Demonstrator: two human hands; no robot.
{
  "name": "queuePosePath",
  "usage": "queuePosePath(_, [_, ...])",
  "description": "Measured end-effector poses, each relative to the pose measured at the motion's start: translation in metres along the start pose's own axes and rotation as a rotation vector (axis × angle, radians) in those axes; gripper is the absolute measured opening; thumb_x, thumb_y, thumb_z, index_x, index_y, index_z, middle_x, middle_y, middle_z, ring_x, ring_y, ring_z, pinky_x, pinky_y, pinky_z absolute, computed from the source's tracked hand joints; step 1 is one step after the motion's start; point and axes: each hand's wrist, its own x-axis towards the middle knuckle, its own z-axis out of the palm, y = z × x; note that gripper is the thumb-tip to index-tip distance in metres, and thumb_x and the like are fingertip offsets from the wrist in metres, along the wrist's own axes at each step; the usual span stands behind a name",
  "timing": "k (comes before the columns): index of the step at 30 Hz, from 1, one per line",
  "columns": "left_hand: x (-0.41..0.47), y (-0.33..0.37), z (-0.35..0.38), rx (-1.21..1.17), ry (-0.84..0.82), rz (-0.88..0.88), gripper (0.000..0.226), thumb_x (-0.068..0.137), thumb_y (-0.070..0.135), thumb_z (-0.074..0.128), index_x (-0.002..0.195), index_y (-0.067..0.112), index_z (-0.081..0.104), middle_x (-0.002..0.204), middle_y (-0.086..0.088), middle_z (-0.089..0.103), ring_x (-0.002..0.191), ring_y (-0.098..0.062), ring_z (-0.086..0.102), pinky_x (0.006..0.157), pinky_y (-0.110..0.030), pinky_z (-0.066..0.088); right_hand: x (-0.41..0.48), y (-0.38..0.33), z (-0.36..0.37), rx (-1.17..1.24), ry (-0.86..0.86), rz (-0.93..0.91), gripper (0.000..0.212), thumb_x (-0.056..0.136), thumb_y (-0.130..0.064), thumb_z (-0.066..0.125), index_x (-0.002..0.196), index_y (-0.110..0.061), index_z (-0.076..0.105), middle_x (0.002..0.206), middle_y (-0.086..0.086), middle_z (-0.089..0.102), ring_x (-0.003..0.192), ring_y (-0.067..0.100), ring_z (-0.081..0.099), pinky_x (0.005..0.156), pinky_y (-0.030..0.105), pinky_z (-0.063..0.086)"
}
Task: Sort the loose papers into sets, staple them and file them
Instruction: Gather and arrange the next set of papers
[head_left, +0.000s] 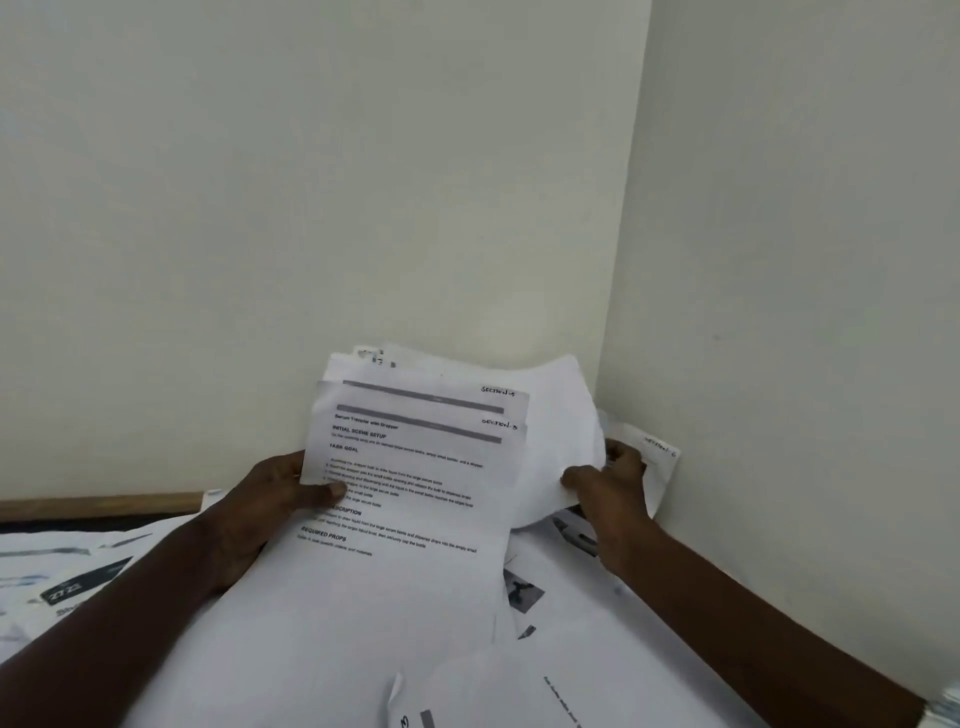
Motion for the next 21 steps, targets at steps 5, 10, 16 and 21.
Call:
queuePosePath(5, [0.003,-0.002,-0.001,0.026,0.095,0.004,0.053,0.070,-0.001,0.082,0.122,0.000,0.071,0.116,-0.023,0.074,0.106,-0.048,0.071,0.103,-0.062,0.051,-0.001,-0.015,-0.012,0.192,-0.272,0.268,0.027,0.089,0.012,0.058,0.115,0.004,0.063,0.100,0.019,0.069,0.078,0.031,0.066,0.050,0.030,0.057])
queuePosePath(10, [0.008,-0.008,-0.005,0.030,0.264,-0.027,0.029,0.090,-0.005,0.068,0.119,-0.004,0.070,0.113,-0.026,0.074,0.105,-0.050,0.070,0.100,-0.068,0.051,0.012,-0.034,-0.016,0.608,-0.081,0.144,0.035,0.092,0.012,0.064,0.126,0.006,0.061,0.121,0.022,0.069,0.094,0.032,0.070,0.054,0.033,0.062])
queuePosePath(16, [0.010,-0.013,-0.004,0.065,0.355,-0.050,0.023,0.092,-0.008,0.067,0.114,-0.004,0.070,0.110,-0.028,0.074,0.101,-0.050,0.071,0.097,-0.069,0.051,-0.004,-0.064,-0.007,0.911,-0.083,0.116,0.042,0.089,0.014,0.065,0.130,0.006,0.060,0.124,0.023,0.069,0.095,0.032,0.073,0.062,0.038,0.064])
queuePosePath(21, [0.009,-0.013,-0.006,0.074,0.352,-0.084,0.026,0.094,-0.006,0.064,0.119,-0.005,0.068,0.113,-0.028,0.073,0.104,-0.051,0.070,0.097,-0.070,0.050,-0.045,-0.044,0.025,0.826,-0.133,0.201,0.047,0.090,0.013,0.063,0.135,0.005,0.052,0.126,0.022,0.068,0.094,0.032,0.073,0.059,0.035,0.064])
